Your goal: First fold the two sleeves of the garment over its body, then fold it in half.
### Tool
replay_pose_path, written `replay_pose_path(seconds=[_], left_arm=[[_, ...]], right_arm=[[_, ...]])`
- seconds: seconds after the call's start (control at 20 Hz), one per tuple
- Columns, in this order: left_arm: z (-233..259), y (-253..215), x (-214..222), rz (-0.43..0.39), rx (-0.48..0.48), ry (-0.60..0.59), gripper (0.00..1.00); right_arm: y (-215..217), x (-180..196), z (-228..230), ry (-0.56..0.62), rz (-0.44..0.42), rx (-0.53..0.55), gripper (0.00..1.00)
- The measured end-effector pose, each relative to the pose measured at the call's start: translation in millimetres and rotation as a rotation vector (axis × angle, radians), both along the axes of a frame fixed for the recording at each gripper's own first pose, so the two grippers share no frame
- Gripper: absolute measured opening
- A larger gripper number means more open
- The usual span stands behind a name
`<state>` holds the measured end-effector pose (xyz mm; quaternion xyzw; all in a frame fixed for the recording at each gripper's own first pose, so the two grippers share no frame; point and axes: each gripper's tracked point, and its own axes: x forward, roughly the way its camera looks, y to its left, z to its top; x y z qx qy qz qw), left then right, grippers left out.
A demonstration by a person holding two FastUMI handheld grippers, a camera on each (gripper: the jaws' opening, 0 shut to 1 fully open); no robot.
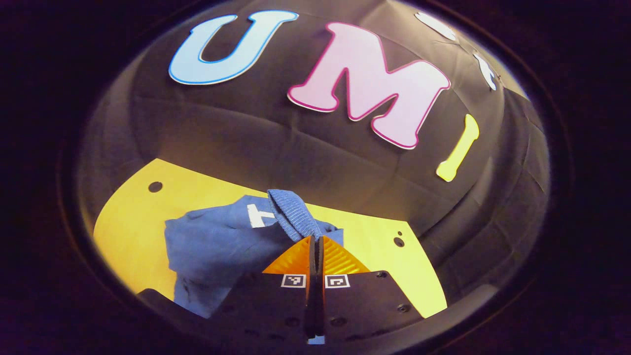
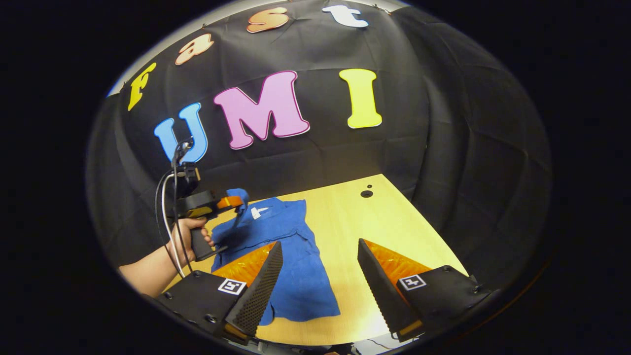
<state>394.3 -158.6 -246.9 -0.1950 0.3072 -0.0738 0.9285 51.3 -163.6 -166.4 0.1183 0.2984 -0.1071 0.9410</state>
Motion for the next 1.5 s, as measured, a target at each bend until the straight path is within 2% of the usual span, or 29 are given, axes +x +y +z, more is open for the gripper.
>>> replay_pose_path(seconds=[0.1, 0.2, 0.35, 0.45, 0.6, 0.85, 1.05, 1.25, 1.35, 1.5], left_arm=[[-12, -37, 9, -0.047, -0.024, 0.009, 0.0], [-16, -65, 11, -0.068, -0.049, 0.018, 0.12], [-23, -74, 14, -0.076, -0.028, 0.0, 0.87], [-20, -63, 4, -0.069, 0.009, -0.029, 0.85], [-3, -27, -34, -0.062, 0.051, -0.077, 0.84], [7, 54, -136, -0.037, 0.155, -0.098, 0.84], [-19, 122, -246, 0.014, 0.23, 0.051, 0.85], [-62, 175, -339, 0.097, 0.287, 0.257, 0.84], [-89, 191, -376, 0.118, 0.322, 0.36, 0.85], [-114, 188, -415, 0.1, 0.293, 0.476, 0.85]], right_arm=[[-14, -4, -8, 0.011, -0.023, 0.006, 0.97], [-28, -8, -16, 0.025, -0.042, 0.004, 0.97], [-43, -10, -24, 0.043, -0.059, 0.007, 0.97], [-46, -7, -26, 0.045, -0.06, 0.013, 0.97], [-42, -2, -33, 0.051, -0.042, 0.014, 0.97], [-28, -2, -43, 0.067, -0.003, 0.004, 0.97], [-13, -6, -67, 0.11, 0.025, 0.005, 0.97], [0, -19, -103, 0.189, 0.051, -0.012, 0.97], [6, -25, -125, 0.232, 0.053, -0.005, 0.97], [19, -39, -171, 0.338, 0.081, -0.002, 0.97]])
